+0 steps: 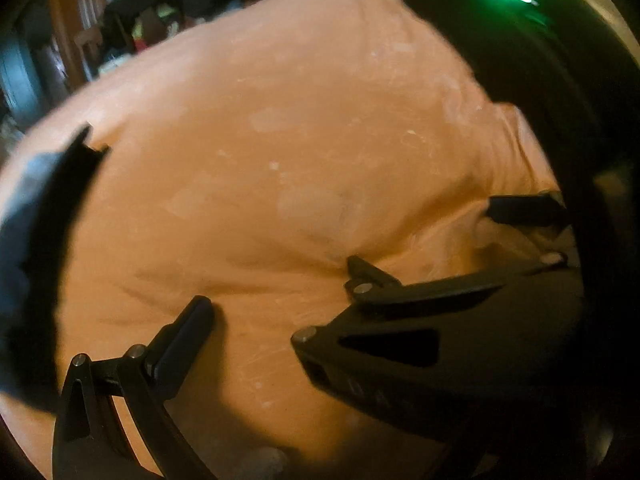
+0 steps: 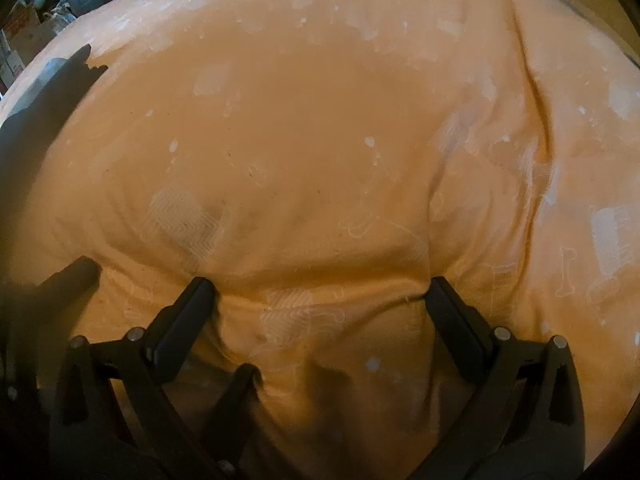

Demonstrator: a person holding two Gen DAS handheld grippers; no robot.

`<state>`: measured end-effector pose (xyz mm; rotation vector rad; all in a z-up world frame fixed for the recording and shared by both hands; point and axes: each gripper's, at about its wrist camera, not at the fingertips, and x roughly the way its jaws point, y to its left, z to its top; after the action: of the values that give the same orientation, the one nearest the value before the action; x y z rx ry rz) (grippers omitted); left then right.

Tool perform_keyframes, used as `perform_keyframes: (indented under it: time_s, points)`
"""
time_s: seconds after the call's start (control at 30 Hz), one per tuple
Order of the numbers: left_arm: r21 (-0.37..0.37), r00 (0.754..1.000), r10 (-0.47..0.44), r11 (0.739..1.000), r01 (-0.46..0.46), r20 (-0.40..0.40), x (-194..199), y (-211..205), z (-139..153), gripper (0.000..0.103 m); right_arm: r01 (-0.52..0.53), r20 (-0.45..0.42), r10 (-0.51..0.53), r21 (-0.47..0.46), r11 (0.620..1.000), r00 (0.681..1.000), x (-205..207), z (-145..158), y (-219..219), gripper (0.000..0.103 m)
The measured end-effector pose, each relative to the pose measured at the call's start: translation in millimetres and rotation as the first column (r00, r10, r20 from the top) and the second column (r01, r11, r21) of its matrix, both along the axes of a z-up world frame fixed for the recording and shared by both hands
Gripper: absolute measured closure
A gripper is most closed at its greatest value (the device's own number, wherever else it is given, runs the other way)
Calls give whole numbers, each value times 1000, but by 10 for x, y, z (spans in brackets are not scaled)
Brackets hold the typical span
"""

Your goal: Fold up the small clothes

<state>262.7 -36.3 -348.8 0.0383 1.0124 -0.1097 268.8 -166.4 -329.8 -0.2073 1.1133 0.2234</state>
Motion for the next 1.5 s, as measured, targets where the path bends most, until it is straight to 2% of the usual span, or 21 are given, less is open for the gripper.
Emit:
perform_keyframes:
  time_s: [0.1,0.2,0.33,0.67,0.73,0.83,1.5]
  points:
    - [18,1000,-3,1000,3,-11,46,50,26,0,1,24,-1,20,1000,1000,-166,-55,-67,0]
    - [22,999,1,1000,0,-37,107,134,50,0,-6,25,6,36,999,1000,-214,60,-125,0]
    - [-34,999,7,999,-9,-45,180,287,41,0,-16,29,15,36,999,999,-187,73,-337,0]
    - [-34,999,5,999,-6,-41,132,405,92,0,-16,32,15,34,999,999,-118,15,-224,0]
    - [-32,999,4,999,-5,-40,136,356,78,0,-16,35,14,35,999,999,-86,-16,-117,0]
    - [-23,999,6,1000,-7,-34,-117,24,-41,0,-17,38,15,37,999,999,-82,-20,-97,0]
    - [-21,999,9,1000,-10,-34,-213,-34,20,0,-18,38,16,33,999,999,-68,-29,-69,0]
